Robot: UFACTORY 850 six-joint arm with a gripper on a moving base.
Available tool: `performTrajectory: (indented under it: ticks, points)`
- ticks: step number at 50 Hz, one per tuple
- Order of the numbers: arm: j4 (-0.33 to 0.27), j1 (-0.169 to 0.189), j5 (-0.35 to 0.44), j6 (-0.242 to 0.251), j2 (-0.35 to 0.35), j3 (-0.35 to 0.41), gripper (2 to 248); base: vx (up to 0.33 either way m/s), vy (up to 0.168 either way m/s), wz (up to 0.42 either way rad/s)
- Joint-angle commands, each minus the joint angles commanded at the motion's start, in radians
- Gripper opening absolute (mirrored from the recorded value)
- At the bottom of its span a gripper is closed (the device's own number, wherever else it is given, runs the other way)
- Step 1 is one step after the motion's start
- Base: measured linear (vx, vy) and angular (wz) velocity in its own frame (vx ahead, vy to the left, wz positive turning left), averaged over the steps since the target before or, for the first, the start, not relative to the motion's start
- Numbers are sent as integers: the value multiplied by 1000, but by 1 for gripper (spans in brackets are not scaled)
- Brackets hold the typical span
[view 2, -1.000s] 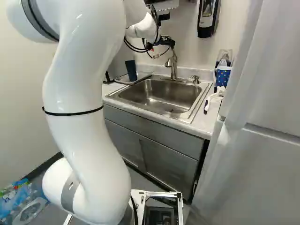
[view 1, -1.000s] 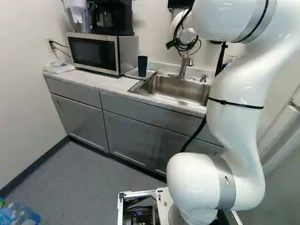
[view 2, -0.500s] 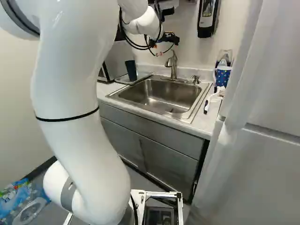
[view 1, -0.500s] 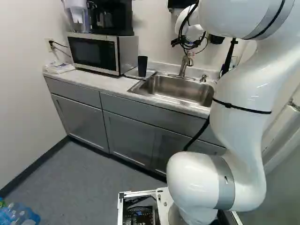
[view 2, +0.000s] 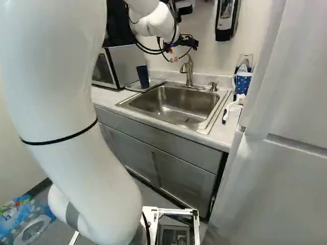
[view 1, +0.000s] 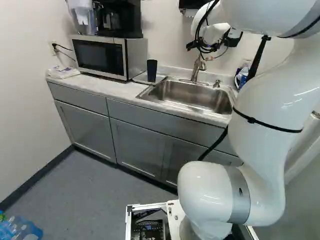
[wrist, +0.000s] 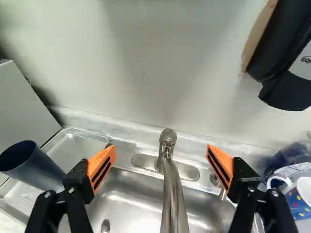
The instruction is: Rinse the cup and place it in the tray
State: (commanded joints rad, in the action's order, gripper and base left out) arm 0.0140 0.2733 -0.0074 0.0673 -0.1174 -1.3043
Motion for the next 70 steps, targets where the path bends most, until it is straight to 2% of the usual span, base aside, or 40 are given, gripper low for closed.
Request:
performTrajectory:
  ticks: [22, 50, 70]
  points:
    - [0, 29, 48, 0, 88, 133, 247, 0, 0, 0]
    - [0, 46, 142, 0, 209, 310, 247, 0, 0, 0]
    - [0, 49, 150, 0, 263, 404, 247, 0, 0, 0]
